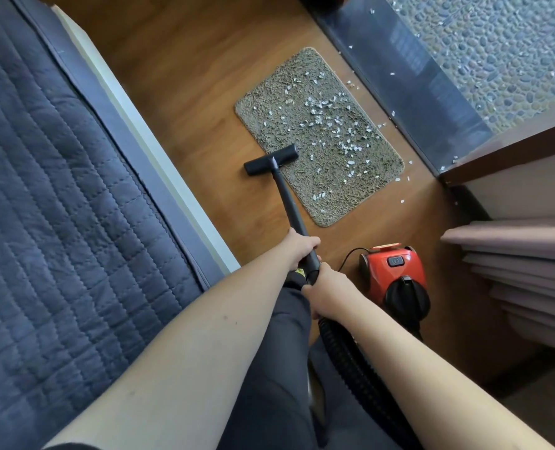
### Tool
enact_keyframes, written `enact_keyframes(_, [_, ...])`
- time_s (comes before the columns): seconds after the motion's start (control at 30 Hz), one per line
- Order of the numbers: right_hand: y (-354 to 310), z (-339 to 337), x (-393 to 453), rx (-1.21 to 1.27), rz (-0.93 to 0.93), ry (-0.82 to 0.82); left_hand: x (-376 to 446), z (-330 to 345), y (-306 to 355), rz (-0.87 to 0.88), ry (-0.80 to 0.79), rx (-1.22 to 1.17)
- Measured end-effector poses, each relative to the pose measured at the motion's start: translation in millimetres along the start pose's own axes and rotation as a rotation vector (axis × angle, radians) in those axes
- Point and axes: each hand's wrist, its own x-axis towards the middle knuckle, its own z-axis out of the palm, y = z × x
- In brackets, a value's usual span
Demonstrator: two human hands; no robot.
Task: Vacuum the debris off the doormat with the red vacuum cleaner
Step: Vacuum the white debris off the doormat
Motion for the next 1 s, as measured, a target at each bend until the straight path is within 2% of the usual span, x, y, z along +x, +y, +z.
enact_keyframes(0.3, [31, -4, -17, 0.073, -0.012, 0.030, -10, 26, -15, -0.006, -0.013, -0.082])
enact_keyframes(0.43, [56, 2, -32, 0.067, 0.005, 0.042, -21, 48, -29, -0.015, -0.063, -0.047])
enact_keyframes(1.0, [161, 21, -91, 0.240, 0.036, 0.043, -90, 136, -88, -0.011, -0.105, 0.056])
